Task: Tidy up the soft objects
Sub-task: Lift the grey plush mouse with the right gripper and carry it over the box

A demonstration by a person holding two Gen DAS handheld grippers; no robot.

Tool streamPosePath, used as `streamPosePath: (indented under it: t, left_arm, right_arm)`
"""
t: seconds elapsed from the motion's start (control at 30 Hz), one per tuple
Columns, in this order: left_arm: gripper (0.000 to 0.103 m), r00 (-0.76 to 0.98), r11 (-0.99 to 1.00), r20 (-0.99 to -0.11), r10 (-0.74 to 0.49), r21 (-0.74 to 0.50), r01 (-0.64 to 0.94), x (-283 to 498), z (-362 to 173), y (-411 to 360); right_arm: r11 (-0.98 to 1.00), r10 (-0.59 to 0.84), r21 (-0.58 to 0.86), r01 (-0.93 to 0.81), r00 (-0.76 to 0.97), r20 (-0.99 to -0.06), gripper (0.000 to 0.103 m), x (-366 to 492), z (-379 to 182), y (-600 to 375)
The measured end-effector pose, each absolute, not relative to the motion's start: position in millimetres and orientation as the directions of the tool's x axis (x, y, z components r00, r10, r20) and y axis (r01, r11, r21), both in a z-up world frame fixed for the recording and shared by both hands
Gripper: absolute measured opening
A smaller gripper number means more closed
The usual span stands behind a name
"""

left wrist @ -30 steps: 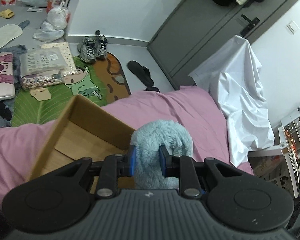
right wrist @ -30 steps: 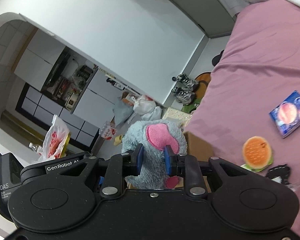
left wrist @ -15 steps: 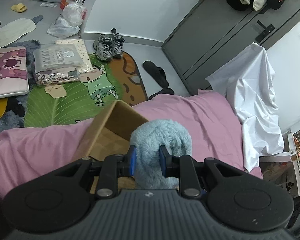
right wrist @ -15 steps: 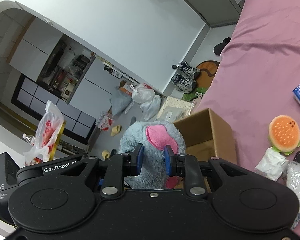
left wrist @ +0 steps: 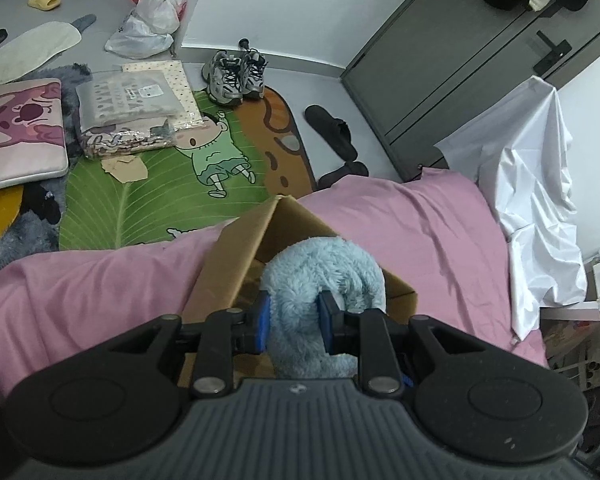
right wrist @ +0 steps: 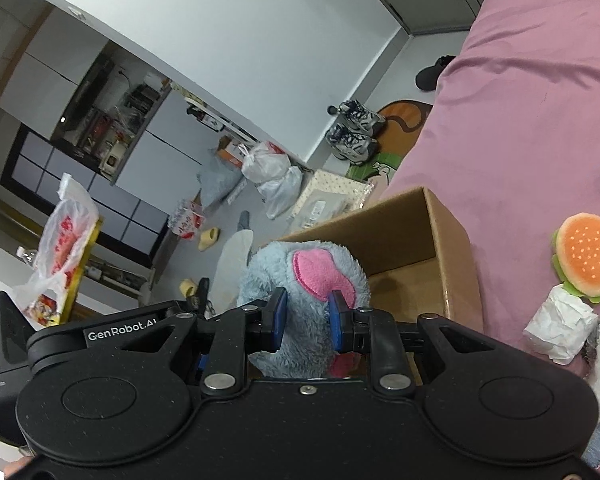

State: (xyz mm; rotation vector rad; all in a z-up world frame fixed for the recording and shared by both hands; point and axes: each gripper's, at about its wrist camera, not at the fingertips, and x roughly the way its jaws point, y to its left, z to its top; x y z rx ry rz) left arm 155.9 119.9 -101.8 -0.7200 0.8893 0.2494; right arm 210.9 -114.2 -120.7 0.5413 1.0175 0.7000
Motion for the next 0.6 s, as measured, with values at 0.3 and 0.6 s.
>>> streamPosePath:
  t: [0.3,0.6]
  left_arm:
    - [0.027,0.588,0.759,-0.805,-0.076,-0.429,-0.489,163,-109,122]
    - [0.028,0.574,0.75,-0.815,-0.08,-0.428,-0.504,164,-107,122]
  right_arm:
    - [0.708,0.705,0.649,-0.279,0.318,-0.633,0.027,214,-128,-100]
    - [0.714,0.699,0.648,-0.265,0.311,-0.644,0.03,213,-126,-103]
